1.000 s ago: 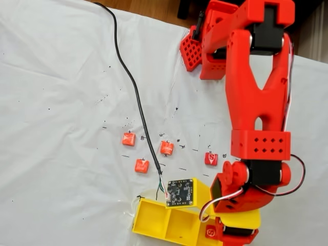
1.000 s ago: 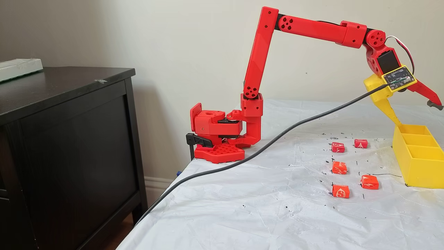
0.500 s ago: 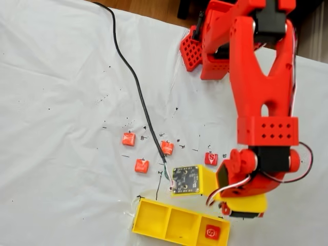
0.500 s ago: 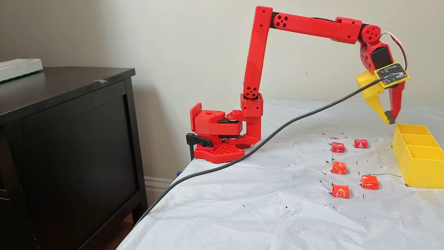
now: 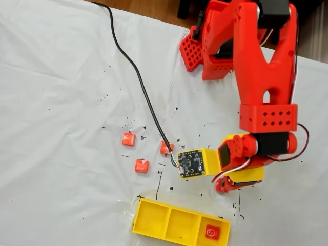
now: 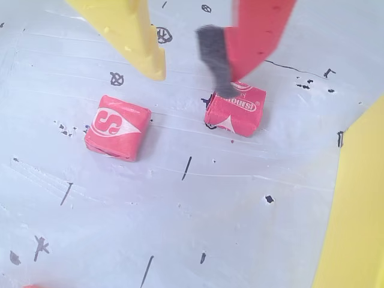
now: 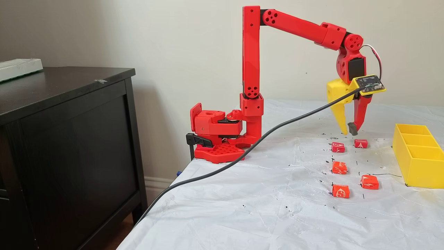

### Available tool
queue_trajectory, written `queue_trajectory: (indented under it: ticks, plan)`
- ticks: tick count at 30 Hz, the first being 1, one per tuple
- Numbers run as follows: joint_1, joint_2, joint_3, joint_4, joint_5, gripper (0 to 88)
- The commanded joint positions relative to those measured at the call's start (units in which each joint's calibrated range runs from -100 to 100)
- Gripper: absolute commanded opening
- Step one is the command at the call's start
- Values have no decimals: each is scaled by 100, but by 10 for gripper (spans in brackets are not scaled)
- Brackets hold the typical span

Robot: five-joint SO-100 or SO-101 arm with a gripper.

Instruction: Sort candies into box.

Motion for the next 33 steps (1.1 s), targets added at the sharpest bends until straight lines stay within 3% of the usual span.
queue_trajectory:
  ticks: [1, 6, 33]
  plan:
    - [-64, -538, -57, -124, 39, 272]
    - [-73, -428, -157, -198, 59, 301]
    - [-73, 420, -630, -509, -20, 270]
